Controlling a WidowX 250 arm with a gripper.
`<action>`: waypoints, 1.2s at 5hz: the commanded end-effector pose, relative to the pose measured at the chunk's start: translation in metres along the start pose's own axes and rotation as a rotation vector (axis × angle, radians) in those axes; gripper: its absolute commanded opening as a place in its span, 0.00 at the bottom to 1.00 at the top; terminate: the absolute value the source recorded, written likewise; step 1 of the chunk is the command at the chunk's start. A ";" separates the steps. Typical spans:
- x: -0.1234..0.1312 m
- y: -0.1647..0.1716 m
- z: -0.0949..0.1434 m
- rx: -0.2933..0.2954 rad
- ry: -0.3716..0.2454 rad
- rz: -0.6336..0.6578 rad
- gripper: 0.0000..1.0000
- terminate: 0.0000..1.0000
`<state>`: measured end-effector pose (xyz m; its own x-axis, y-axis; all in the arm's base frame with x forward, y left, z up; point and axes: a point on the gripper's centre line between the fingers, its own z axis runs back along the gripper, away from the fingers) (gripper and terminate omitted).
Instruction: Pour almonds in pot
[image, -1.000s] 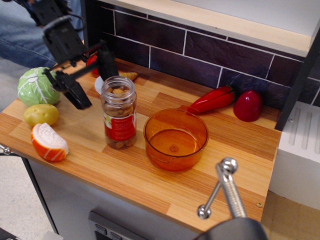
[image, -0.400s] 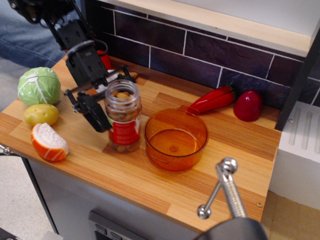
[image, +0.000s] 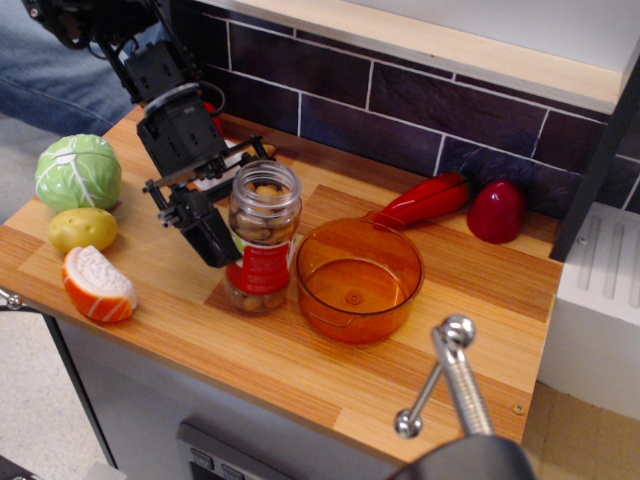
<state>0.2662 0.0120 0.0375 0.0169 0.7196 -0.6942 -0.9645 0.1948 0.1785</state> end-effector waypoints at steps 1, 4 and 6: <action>-0.028 -0.006 0.035 -0.203 -0.345 -0.073 0.00 0.00; -0.055 -0.035 0.069 -0.413 -0.891 -0.170 0.00 0.00; -0.064 -0.045 0.066 -0.503 -1.128 -0.362 0.00 0.00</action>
<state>0.3318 -0.0001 0.1018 0.3161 0.8684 0.3820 -0.8495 0.4383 -0.2935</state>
